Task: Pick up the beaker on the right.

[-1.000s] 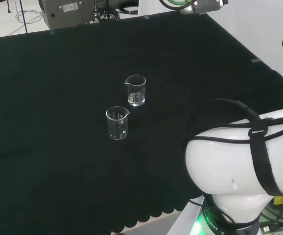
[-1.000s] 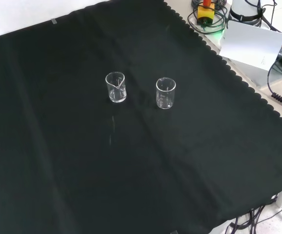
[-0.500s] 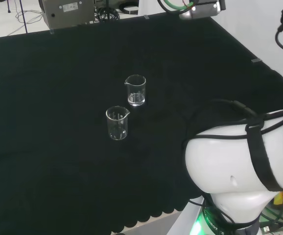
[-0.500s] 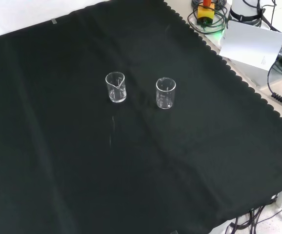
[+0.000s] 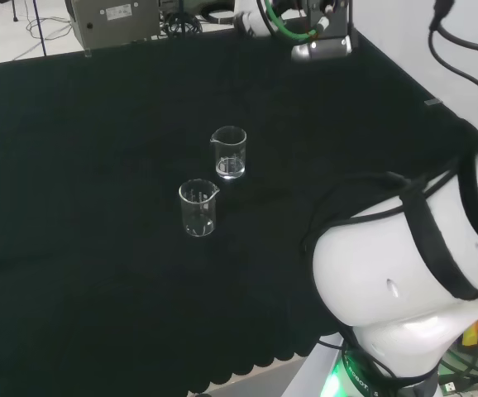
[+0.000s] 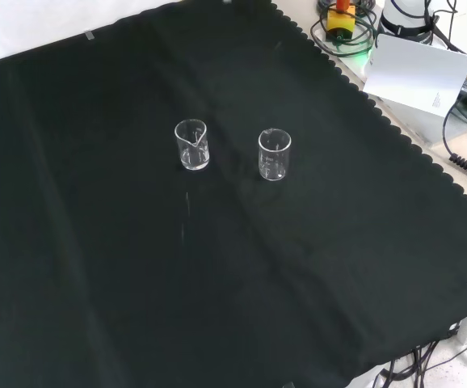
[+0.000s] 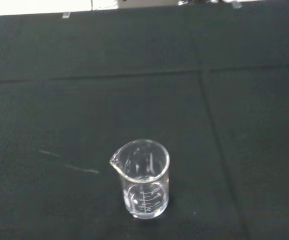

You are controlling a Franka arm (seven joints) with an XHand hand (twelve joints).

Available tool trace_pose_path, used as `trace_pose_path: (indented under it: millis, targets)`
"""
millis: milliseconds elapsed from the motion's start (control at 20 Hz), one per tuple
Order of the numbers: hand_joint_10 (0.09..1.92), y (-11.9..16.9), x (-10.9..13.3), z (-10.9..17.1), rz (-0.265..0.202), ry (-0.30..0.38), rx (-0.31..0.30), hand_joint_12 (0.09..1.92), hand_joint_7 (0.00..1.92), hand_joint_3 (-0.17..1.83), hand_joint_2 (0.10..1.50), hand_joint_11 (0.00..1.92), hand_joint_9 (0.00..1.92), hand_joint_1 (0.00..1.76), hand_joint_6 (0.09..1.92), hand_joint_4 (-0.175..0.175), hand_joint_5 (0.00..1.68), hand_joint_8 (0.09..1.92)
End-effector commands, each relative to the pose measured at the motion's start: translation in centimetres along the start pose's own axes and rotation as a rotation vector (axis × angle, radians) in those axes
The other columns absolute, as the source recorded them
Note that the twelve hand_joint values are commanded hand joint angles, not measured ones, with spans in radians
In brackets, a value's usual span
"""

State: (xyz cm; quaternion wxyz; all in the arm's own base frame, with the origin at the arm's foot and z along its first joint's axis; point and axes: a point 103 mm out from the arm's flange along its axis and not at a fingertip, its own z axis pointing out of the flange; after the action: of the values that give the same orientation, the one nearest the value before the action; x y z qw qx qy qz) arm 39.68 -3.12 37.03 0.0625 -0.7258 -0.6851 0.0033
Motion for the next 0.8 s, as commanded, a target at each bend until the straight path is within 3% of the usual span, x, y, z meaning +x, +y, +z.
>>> trace_pose_path:
  millis: [50,450,800]
  targets:
    - [0.70,6.9,-2.8,7.7,-0.103,0.122,0.015,1.40,0.22,-0.06,1.09,0.00,0.34,0.63,0.09,-0.038,0.40,0.64]
    - [0.69,9.1,-4.0,13.8,-0.162,0.246,0.087,1.41,0.23,-0.17,0.99,0.00,0.35,0.77,0.09,-0.037,0.44,0.67]
    - [0.69,9.9,-4.6,17.6,-0.196,0.333,0.105,1.42,0.24,-0.17,0.96,0.00,0.37,0.81,0.09,-0.038,0.48,0.68]
